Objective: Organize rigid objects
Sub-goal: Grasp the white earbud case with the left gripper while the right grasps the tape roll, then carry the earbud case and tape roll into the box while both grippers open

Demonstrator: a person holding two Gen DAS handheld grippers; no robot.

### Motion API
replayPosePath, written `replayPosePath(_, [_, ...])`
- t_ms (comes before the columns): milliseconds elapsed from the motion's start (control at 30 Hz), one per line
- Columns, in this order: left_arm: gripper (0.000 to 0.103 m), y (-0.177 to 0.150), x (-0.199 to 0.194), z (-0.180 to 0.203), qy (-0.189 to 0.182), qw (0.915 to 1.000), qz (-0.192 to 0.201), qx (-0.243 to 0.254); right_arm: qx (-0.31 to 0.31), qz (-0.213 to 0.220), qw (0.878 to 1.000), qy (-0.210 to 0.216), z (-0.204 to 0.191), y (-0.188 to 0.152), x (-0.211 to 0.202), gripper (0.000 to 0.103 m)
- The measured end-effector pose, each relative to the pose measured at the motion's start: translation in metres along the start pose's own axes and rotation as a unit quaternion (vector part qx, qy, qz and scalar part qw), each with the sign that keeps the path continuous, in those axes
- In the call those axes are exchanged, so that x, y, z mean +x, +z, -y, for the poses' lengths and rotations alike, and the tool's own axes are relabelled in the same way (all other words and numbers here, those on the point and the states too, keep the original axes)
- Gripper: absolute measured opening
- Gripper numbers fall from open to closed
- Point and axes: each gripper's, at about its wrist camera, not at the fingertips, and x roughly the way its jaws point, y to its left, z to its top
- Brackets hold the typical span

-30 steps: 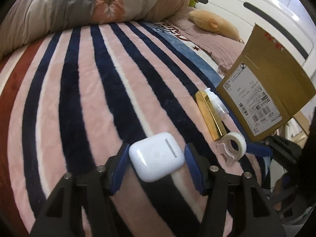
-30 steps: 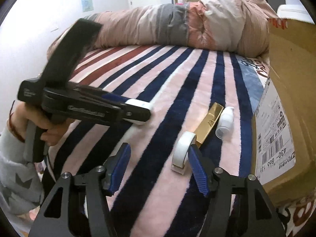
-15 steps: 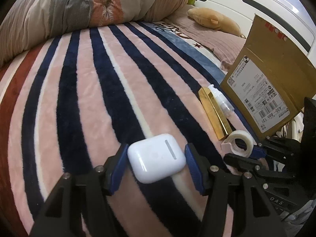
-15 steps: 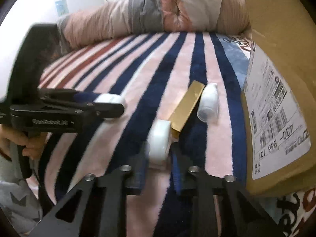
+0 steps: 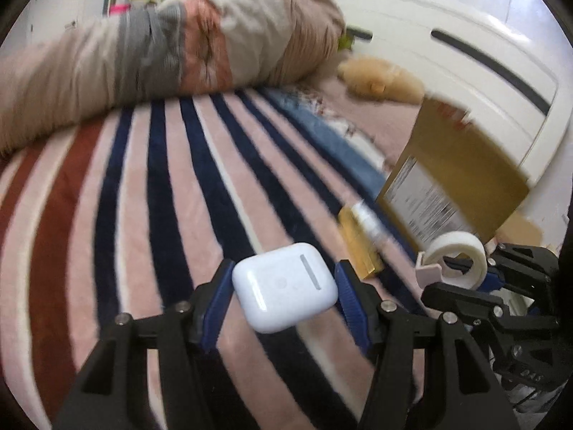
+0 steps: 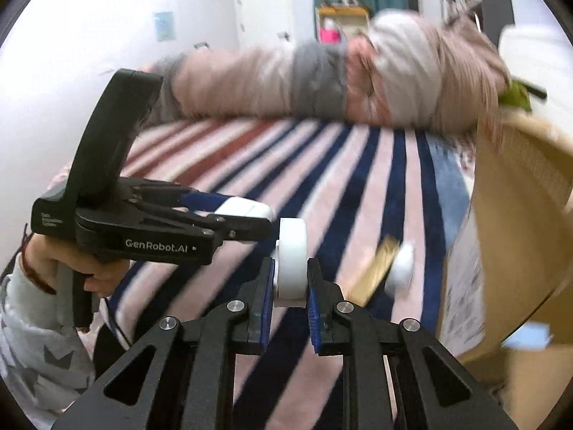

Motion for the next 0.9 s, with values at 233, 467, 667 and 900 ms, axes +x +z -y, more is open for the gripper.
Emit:
replayPosePath(233, [0.054,0.039,-0.059,0.050,-0.012,0.9968,0.066,0.044,-0.004,0.082,0.997,-0.007,0.022,0.036,-0.069,0.012])
replayPosePath(467, [0.054,0.094,-0.056,0.141,-0.081,0.9871,0.083,0.111,0.040,0.096,0.991,-0.088,0.100,0.031,-0.128,0.012])
replayPosePath(667, [0.054,0.122,-0.009,0.202,-0.100,0.9818,0.036,0.157,0.057,0.026,0.988,-0.141,0.159,0.005,-0.125,0.013])
replayPosePath(900, [0.054,0.131,0.049,0.246,-0.097,0.9754,-0.035,0.195,0.075,0.013,0.983,-0.164,0.189,-0.015,-0.118,0.022])
